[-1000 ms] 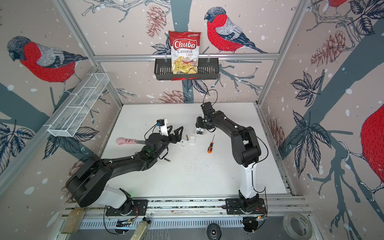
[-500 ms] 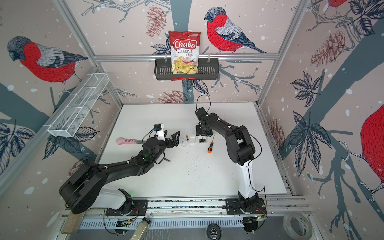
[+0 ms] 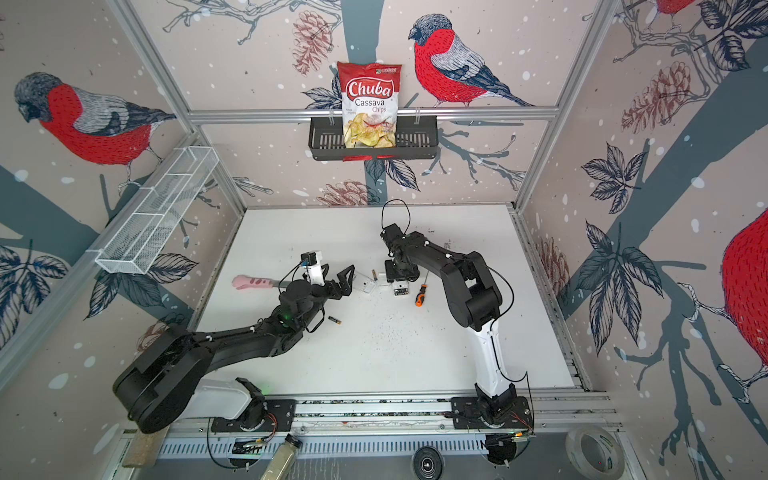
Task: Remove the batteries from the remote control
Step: 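Drop the cover and withdraw the left gripper while the right gripper lowers the remote, then lower the display remote onto the table and open the right gripper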
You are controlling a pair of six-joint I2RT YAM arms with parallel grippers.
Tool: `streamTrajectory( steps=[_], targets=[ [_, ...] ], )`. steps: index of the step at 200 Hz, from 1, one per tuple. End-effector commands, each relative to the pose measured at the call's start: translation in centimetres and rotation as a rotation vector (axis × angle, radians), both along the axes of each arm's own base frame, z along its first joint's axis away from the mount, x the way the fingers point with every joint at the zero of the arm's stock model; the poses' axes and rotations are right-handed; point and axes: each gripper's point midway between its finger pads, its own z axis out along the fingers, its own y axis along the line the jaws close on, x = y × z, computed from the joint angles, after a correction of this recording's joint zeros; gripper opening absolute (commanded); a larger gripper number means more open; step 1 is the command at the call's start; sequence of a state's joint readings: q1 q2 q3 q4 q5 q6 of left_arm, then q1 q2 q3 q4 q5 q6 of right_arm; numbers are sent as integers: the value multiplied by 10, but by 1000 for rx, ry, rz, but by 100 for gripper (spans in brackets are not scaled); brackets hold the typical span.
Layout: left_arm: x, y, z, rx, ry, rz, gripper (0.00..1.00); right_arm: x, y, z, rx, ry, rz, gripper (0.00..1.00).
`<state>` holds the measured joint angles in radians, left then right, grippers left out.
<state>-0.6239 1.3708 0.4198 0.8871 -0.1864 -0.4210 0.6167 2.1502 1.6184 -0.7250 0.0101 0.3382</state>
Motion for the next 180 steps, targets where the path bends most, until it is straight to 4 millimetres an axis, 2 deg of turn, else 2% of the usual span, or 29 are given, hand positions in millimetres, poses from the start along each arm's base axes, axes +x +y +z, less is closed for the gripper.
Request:
streamTrajectory(
  steps=[1,52,82,125,180],
  targets=[
    [1,2,17,-43,-56,6,97,-7,6,-2,-19,11,23,38],
    [1,7,21,-43,-64,11,97,-22,29,0,-16,18,73,38],
    [1,11,23,-45,-67,22,97,-29,36,-2,-21,26,95,39],
    [2,10,22,-48,-63,18,97,-29,33,-7,-38,30,101,45],
    [3,11,19,-43,-58,26,97,-28,16,-11,-85,27,89,48]
  ],
)
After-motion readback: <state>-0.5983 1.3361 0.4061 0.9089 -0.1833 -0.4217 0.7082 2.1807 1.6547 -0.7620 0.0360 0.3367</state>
